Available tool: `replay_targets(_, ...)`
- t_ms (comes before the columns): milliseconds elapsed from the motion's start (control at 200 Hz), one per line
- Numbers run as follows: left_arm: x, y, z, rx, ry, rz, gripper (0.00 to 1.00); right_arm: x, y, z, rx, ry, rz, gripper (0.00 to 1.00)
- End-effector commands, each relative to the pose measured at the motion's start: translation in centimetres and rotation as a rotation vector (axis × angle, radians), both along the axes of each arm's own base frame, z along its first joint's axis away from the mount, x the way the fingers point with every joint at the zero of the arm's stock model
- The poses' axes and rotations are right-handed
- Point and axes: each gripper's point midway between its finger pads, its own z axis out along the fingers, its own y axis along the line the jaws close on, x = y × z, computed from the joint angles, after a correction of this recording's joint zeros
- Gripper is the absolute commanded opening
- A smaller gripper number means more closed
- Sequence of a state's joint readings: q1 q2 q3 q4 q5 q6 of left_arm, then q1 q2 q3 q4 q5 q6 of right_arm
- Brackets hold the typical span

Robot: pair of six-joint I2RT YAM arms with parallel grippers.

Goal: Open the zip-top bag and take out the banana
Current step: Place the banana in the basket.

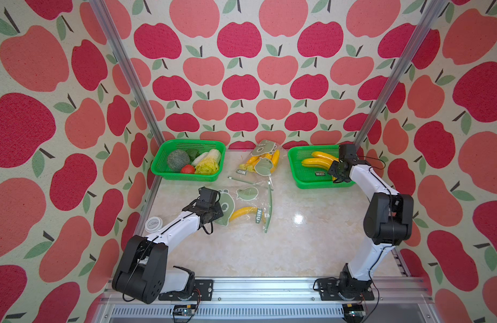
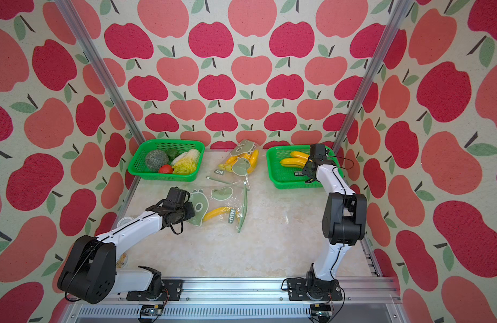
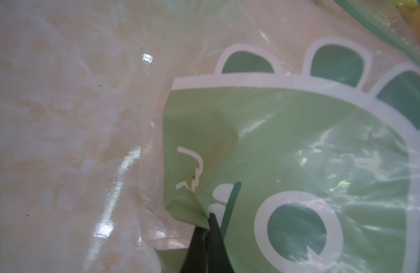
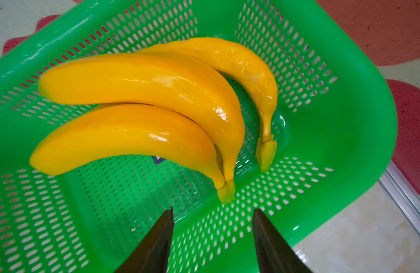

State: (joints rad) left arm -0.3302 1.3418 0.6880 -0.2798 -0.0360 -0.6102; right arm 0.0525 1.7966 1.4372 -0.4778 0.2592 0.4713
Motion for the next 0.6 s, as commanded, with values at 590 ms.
replay_targets(590,1.2,-0.6,0.6,0.031,-0.006,-0.055,0.0,-15.9,23.3,-3.3,0.258,-0.099,0.805,0.51)
